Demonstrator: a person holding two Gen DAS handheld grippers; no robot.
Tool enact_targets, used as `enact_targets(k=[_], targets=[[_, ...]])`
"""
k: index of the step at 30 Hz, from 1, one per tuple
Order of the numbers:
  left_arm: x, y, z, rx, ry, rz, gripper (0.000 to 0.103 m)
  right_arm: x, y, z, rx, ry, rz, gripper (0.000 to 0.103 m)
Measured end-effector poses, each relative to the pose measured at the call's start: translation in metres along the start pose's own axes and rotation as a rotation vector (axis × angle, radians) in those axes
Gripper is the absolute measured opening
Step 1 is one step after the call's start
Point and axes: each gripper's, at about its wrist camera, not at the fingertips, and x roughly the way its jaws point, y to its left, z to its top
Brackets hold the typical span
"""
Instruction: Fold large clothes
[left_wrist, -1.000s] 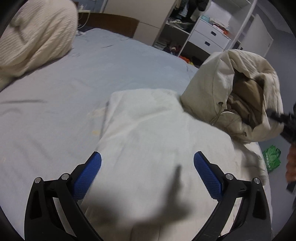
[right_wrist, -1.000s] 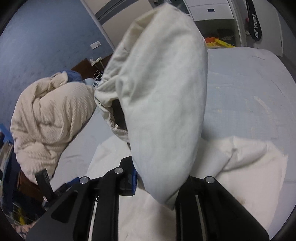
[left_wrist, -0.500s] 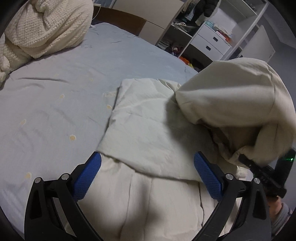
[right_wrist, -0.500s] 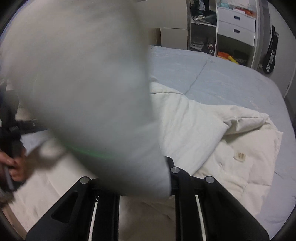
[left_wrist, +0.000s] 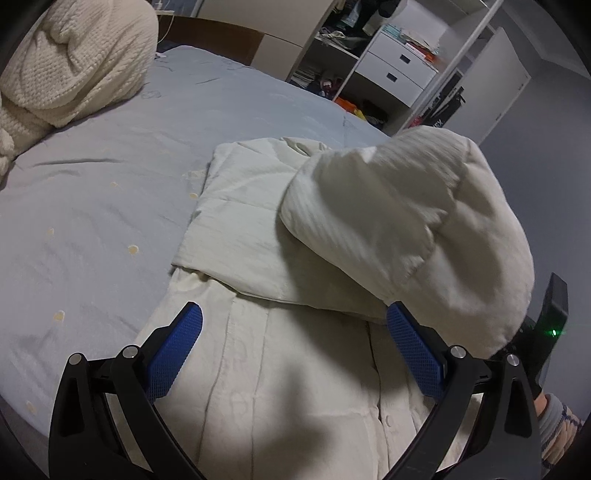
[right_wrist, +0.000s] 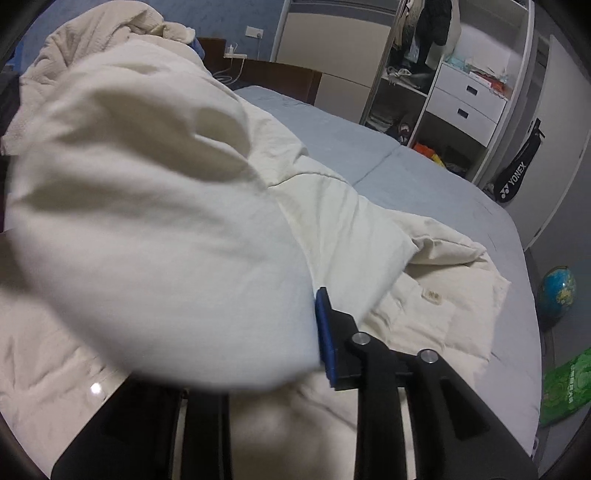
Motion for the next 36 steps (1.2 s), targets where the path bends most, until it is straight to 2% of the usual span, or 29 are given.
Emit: enact_targets(k=[5,10,12,17,19,22,24,26,28,29,31,36], targets=[[-0.002,-0.017,0.003,0.032,0.003,-0.027,0.096,-0.023,-0.007,-0.021,0.044,-0.004,0.046,0.030],[-0.008,-0.041,0.016,0.056,-0.015,-0.073,0.096,-0.039,-0.020,-0.036,0.155,0.015,0.078,0.032],[-0.014,-0.051,0.024,0.059,-0.034,-0.102,0.096,-0.046,-0.025,-0.043,0.217,0.014,0.093,0.040],[-0.017,-0.072,0.035,0.048,-0.037,-0.183,0.096,-0.059,-0.044,-0.057,0.380,0.017,0.137,0.047],[-0.012,-0.080,0.034,0.068,-0.027,-0.184,0.096,-0.062,-0.049,-0.062,0.439,0.023,0.163,0.049],[0.006,-0.093,0.026,0.110,0.015,-0.139,0.094,-0.065,-0.055,-0.068,0.524,0.027,0.202,0.052],[0.022,-0.093,0.016,0.122,0.072,-0.139,0.076,-0.065,-0.059,-0.071,0.578,0.030,0.230,0.052],[0.035,-0.091,0.007,0.116,0.124,-0.138,0.044,-0.064,-0.061,-0.075,0.633,0.040,0.259,0.052],[0.048,-0.084,-0.003,0.102,0.179,-0.141,0.024,-0.063,-0.063,-0.077,0.680,0.046,0.290,0.053],[0.052,-0.081,-0.009,0.102,0.191,-0.134,0.019,-0.062,-0.064,-0.078,0.704,0.052,0.308,0.053],[0.055,-0.074,-0.016,0.103,0.200,-0.131,0.016,-0.058,-0.063,-0.079,0.740,0.061,0.337,0.053],[0.056,-0.058,-0.027,0.051,0.208,-0.179,0.016,-0.038,-0.060,-0.075,0.841,0.098,0.417,0.053]])
